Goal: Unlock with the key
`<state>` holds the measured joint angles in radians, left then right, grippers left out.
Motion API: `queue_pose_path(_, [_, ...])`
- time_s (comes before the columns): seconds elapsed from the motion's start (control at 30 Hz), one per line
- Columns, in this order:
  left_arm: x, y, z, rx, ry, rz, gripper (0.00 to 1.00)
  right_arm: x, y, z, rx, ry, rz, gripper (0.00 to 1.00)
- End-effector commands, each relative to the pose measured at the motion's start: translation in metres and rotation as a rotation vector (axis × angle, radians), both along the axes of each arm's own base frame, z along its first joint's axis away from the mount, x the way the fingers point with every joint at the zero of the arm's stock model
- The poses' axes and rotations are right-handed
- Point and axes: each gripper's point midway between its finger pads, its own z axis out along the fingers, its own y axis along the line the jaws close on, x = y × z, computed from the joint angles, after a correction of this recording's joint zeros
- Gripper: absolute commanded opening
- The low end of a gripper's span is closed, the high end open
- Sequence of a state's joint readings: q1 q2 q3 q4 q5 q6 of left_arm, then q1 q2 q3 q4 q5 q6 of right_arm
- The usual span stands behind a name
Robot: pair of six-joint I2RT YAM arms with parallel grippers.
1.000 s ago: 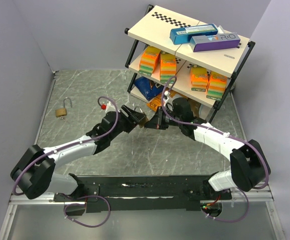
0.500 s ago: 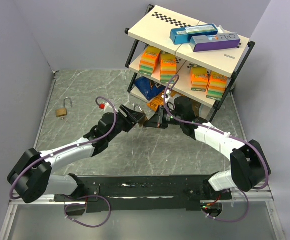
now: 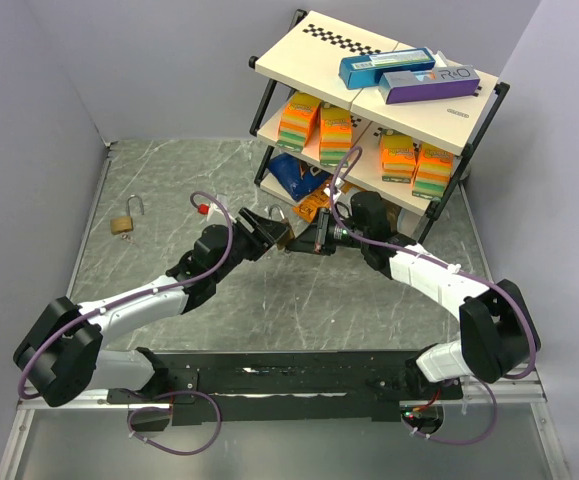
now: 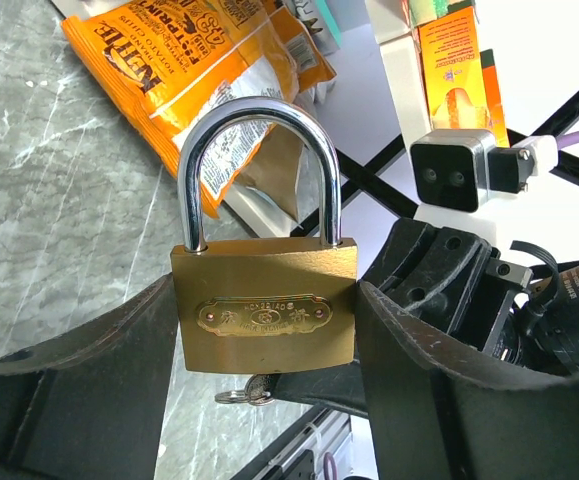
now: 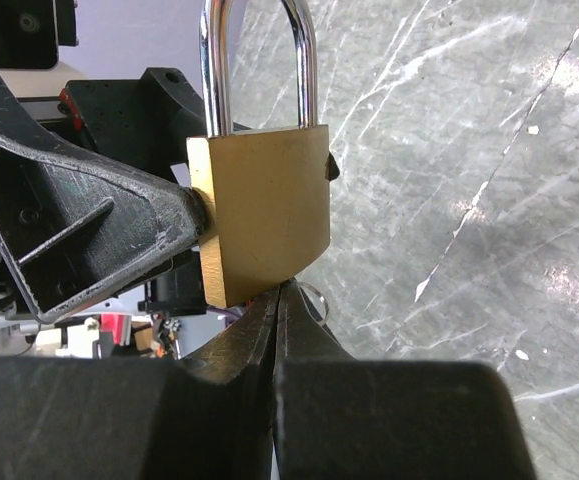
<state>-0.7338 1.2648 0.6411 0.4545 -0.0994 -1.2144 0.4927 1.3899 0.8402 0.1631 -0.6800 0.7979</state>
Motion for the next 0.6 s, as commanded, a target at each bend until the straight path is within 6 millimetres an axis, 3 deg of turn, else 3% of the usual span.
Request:
queue_pose_path(0.0, [-0.103,-0.054,0.128,-0.305,-0.269,-0.489,0.01,0.046,0.006,0.040,0.075,-0.148,-0.132,0.00])
queue_pose_path(0.33, [-0.109,-0.050,0.132,-0.312,-0.282,-0.489,0.01,0.048,0.003,0.036,0.083,-0.125,-0.140,0.00])
queue_pose_path(0.5, [-0.100,-0.050,0.128,-0.292,-0.241,-0.441,0.01,0.047,0.004,0.032,0.062,-0.140,-0.124,0.00])
queue_pose_path(0.57, [-0.091,-0.051,0.105,-0.197,-0.162,-0.407,0.01,0.045,0.003,0.030,0.047,-0.159,-0.117,0.00])
